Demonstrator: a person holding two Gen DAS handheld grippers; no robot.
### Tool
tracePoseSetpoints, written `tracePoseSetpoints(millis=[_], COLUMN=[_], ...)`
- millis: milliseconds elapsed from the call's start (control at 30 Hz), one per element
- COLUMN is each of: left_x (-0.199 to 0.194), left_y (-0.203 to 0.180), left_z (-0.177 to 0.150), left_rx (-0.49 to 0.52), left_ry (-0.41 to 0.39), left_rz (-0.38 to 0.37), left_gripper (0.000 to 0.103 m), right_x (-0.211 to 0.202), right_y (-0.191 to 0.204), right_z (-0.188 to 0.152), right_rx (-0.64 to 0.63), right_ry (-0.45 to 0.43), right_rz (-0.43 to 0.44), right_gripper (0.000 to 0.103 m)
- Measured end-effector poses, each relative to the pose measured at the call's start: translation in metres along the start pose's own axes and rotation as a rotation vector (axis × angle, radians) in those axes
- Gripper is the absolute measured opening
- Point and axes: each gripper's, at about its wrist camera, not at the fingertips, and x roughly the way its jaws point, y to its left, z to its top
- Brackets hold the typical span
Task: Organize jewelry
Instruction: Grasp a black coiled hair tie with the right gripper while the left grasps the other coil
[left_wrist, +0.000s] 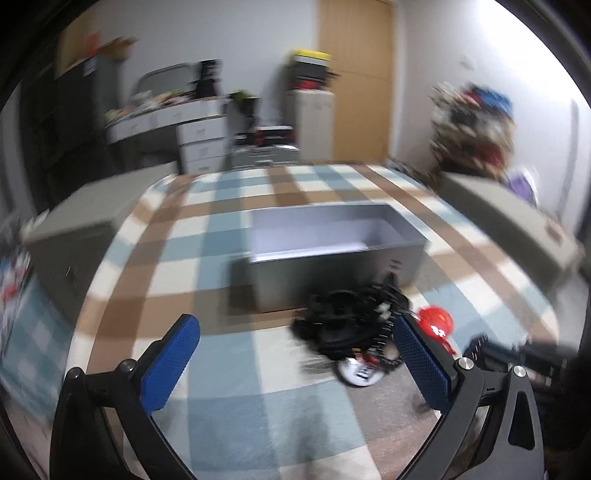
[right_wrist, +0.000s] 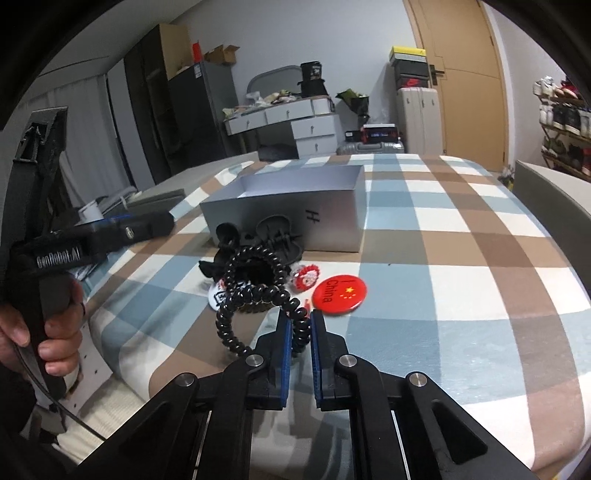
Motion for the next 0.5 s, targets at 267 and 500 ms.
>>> tracePoseSetpoints(millis=[267,500], left_x=[0.026,0.038], left_y=[-0.026,-0.033], left_z=[0.006,0.003], left_rx=[0.144,0.171], left_ry=[0.089,0.159], left_rz=[-0.110,-0.161], left_gripper=[0.102,0.072], right_x=[-0.011,-0.015], right_y=[-0.017,-0.025], right_z=[0.004,0.006], right_rx=[0.038,0.048], right_ry=[-0.048,-0.070], right_rz=[-0.012,-0.009], right_gripper=[0.009,0.009])
